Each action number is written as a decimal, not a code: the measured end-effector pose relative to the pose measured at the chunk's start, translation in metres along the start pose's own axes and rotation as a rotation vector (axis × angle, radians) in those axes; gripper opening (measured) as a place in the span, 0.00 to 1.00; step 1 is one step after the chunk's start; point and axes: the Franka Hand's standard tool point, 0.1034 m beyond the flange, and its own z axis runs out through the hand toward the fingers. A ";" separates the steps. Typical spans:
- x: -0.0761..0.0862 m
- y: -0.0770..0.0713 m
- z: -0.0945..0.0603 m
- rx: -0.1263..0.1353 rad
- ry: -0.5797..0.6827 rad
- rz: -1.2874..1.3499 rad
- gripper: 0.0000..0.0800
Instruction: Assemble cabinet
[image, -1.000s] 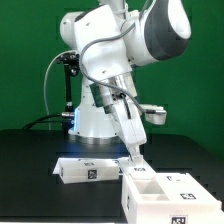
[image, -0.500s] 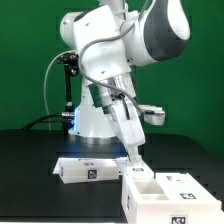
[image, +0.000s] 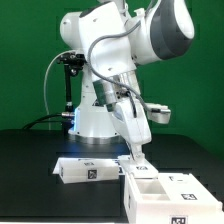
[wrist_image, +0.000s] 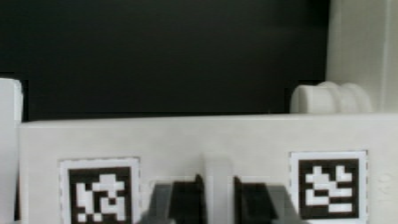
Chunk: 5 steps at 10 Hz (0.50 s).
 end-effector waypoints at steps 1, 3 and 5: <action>0.001 0.000 0.000 0.000 0.000 0.001 0.08; 0.003 -0.002 0.000 0.002 0.002 0.004 0.08; 0.002 -0.011 0.000 0.007 0.006 0.016 0.08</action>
Offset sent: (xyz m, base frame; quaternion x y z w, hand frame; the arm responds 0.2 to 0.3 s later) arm 0.0181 0.0009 0.0032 -0.0074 0.0006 0.0078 0.9999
